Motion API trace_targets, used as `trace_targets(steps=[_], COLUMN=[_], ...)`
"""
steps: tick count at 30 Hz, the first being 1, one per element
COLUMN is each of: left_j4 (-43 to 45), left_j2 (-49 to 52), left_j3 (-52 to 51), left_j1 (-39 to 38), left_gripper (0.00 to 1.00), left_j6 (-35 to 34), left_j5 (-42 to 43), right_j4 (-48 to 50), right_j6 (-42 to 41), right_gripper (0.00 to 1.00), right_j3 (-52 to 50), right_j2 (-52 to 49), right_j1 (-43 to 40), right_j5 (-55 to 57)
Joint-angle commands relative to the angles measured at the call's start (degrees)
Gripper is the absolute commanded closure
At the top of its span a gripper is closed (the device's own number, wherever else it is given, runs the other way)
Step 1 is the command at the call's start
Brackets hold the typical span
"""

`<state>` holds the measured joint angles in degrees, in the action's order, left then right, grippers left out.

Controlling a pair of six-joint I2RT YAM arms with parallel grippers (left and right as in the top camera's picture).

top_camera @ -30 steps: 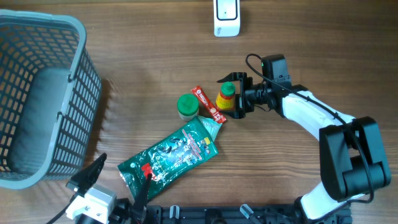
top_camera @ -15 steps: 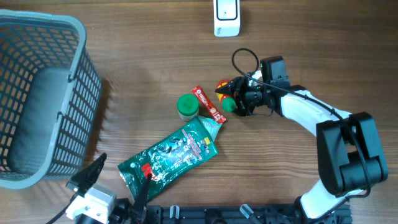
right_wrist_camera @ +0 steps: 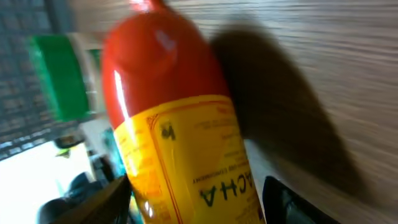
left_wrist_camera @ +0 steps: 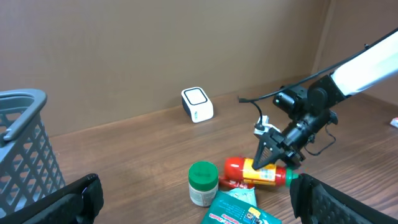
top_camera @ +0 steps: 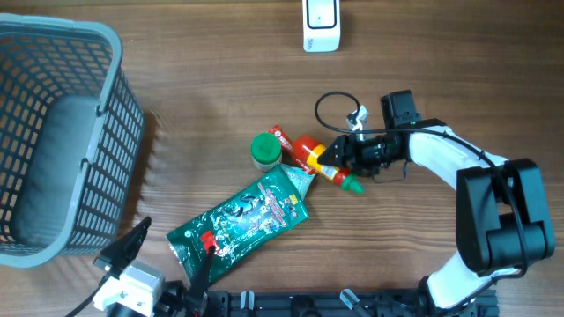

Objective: Scan the item barcode
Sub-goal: 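Grasp the red-capped sauce bottle with the right gripper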

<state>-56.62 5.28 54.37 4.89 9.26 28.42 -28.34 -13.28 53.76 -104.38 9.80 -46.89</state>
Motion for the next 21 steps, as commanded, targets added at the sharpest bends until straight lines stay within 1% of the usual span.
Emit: trace_targets(steps=[1,3,5,10,11,12,13,14,16,18,19,21], left_j4=[0.13,0.13,0.13,0.13,0.13,0.13,0.13,0.13,0.13,0.13,0.13,0.13], left_j2=[-0.39,-0.39,-0.39,-0.39,-0.39,-0.39,-0.39,-0.39,-0.39,-0.39,-0.39,-0.39], left_j3=[-0.04,-0.04,-0.04,-0.04,-0.04,-0.04,-0.04,-0.04,-0.04,-0.04,-0.04,-0.04], left_j1=[-0.11,-0.11,-0.11,-0.11,-0.11,-0.11,-0.11,-0.11,-0.11,-0.11,-0.11,-0.11], left_gripper=[0.0,0.0,0.0,0.0,0.0,0.0,0.0,0.0,0.0,0.0,0.0,0.0], left_j6=[-0.55,-0.52,-0.55,-0.55,-0.52,-0.55,-0.52,-0.52,-0.52,-0.55,-0.55,-0.55], left_j5=[0.46,0.46,0.46,0.46,0.46,0.46,0.46,0.46,0.46,0.46,0.46,0.46], right_j4=[-0.92,-0.87,-1.14,-4.85,-6.19,-7.63,-8.7,-9.55,-10.4,-8.72,-8.74,-9.68], right_j6=[2.36,2.38,2.64,2.47,0.37,-3.39,-5.31,-5.53,-3.91,1.68,3.02,2.89], right_gripper=[0.27,0.12,0.0,0.0,0.0,0.0,0.0,0.0,0.0,0.0,0.0,0.01], right_j3=[0.11,0.31,0.5,4.46,6.32,7.87,9.16,10.38,12.61,13.03,13.03,12.92], right_j2=[-0.57,-0.55,-0.42,0.57,0.9,1.03,1.03,1.03,1.03,0.96,0.61,-0.15], right_j1=[-0.09,-0.09,-0.09,-0.09,-0.09,-0.09,-0.09,-0.07,0.11,0.79,0.98,1.49], right_j5=[8.87,10.34,10.54,11.21,13.97,18.21,21.18,22.69,22.93,22.53,22.56,22.1])
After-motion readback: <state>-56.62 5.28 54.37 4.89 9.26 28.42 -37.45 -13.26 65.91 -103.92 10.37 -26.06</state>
